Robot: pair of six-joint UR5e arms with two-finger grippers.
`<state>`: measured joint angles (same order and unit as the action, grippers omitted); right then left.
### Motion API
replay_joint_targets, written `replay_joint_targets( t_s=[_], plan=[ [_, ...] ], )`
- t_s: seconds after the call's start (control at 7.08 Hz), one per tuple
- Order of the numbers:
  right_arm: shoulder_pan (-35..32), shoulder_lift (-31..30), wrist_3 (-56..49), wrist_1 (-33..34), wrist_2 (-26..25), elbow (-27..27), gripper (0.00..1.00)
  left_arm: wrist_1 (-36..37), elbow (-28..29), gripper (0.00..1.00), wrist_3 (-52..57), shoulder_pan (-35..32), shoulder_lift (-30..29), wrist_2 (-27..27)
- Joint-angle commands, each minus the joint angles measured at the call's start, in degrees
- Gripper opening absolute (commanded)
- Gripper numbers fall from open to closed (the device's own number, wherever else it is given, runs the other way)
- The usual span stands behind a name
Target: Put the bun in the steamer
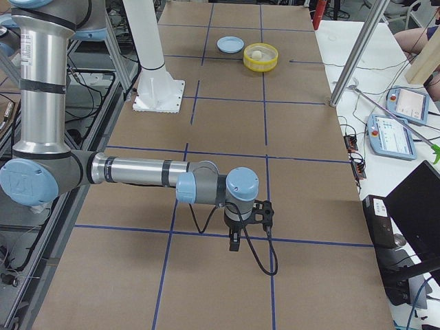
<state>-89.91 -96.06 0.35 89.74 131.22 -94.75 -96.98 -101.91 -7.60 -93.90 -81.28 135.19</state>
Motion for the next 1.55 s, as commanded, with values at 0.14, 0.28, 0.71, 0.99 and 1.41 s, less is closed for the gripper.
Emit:
replay_joint_targets(
  t_s=[0.14,0.28,0.71,0.99,1.41],
  plan=[
    [0.0,0.0,0.0,0.0,0.0,0.0,1.00,-0.6,-1.9,1.00,-1.0,-0.1,0.7,0.1],
    [0.0,0.0,0.0,0.0,0.0,0.0,1.00,-0.6,-1.2,1.00,-0.7,-0.1,1.1,0.0],
    [0.0,0.0,0.0,0.0,0.0,0.0,1.00,-0.1,-0.2,1.00,-0.6,0.0,0.6,-0.3],
    [0.0,0.0,0.0,0.0,0.0,0.0,1.00,0.2,-0.1,1.00,-0.6,0.0,0.7,-0.3],
    [0.0,0.0,0.0,0.0,0.0,0.0,1.00,6.3,-1.3,1.00,-0.5,0.0,1.0,0.0]
  ],
)
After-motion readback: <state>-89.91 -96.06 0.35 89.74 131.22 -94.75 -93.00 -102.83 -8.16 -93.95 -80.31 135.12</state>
